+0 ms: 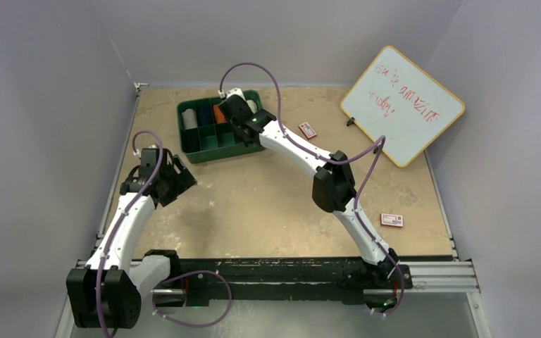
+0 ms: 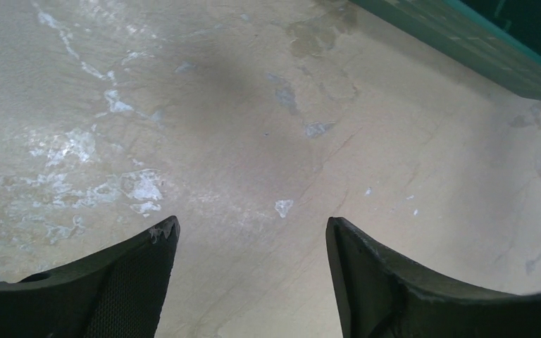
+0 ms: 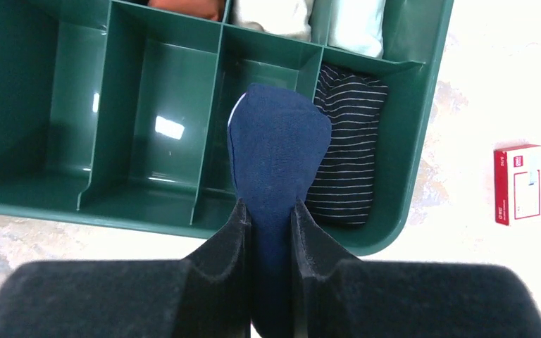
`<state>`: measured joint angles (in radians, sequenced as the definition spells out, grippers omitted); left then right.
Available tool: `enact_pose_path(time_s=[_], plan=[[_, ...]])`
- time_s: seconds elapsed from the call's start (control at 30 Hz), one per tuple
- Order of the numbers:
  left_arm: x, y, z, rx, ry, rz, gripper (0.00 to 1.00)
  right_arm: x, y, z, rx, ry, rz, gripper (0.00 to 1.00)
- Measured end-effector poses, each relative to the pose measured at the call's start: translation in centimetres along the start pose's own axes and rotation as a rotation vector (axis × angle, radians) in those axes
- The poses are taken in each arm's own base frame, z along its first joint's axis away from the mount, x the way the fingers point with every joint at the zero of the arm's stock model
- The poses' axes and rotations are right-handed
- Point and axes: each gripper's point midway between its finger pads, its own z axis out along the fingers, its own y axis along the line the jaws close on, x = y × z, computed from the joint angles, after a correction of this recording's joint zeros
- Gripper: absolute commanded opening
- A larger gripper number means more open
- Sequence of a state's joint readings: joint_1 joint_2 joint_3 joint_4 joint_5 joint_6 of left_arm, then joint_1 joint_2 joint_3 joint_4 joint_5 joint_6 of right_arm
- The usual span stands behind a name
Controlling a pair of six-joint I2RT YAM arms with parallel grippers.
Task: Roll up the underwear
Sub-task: Place the underwear in the storage box.
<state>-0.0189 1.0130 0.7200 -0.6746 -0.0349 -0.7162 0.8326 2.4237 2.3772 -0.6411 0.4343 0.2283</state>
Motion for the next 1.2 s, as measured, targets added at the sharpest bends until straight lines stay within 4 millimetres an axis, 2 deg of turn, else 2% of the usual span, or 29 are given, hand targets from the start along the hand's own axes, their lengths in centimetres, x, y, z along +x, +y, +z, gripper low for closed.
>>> enact_pose_path(time_s=[0.1,0.23,0.47,0.57,0.8,0.87,1.0,1.1,1.2], plan=[[-0.4,-0.8,-0.4,0.046,0.003,0.023,0.78,0.4,-0.3,0.6,0.011,0.015,-0.003,0.00],[-0.7,-1.7,-0.9,0.093,0.003,0.055,0.81,-0.2,-0.6,1.1,0.022,0.001,0.008,0.00],[-0.8,-1.9,-1.0,0.105,-0.001,0.067,0.83,-1.0,-0.5,1.6,0.025,-0.027,0.021,0.00],[-1.3,-1.1,-1.4,0.063,-0.037,0.057,0.84,-0.7,-0.2,2.5,0.024,-0.029,0.022,0.00],[-3.8,2.4,-2.9,-0.138,-0.190,-0.045,0.84,1.5,0.5,5.4,0.031,-0.001,0.009,0.00],[-4.1,2.8,-3.4,-0.156,-0.220,-0.066,0.84,2.2,0.6,6.1,0.033,0.008,0.006,0.00],[-4.8,3.0,-4.2,-0.155,-0.273,-0.094,0.84,2.1,0.7,6.5,0.033,-0.002,0.013,0.00],[-4.8,3.0,-4.2,-0.159,-0.273,-0.098,0.84,1.9,0.7,6.6,0.032,-0.007,0.017,0.11],[-4.8,3.0,-4.1,-0.162,-0.270,-0.098,0.84,1.7,0.8,6.6,0.029,-0.016,0.021,0.30]])
